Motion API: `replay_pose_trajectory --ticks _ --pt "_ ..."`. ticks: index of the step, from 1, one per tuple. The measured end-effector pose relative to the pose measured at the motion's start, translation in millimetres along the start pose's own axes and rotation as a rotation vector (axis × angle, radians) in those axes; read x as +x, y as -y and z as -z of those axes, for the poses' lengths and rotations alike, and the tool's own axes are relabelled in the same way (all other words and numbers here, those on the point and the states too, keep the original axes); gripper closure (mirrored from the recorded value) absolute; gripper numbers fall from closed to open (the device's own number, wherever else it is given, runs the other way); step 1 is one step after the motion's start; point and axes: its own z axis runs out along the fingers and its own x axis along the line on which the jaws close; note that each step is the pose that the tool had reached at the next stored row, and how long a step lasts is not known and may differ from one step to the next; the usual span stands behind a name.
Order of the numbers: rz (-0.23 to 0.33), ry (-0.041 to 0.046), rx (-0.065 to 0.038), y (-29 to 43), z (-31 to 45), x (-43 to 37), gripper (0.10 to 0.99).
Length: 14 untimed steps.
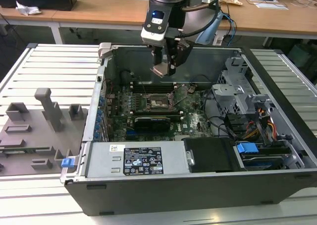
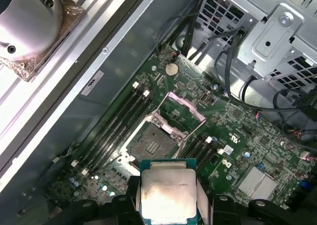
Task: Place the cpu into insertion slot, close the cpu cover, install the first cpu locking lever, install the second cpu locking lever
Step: 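Place the cpu into insertion slot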
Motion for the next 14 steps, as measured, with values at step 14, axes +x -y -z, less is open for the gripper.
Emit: replay_pose_trajectory --ticks 14 --pt "-0.081 0.0058 -0.001 0.1 -1.8 0.0 0.549"
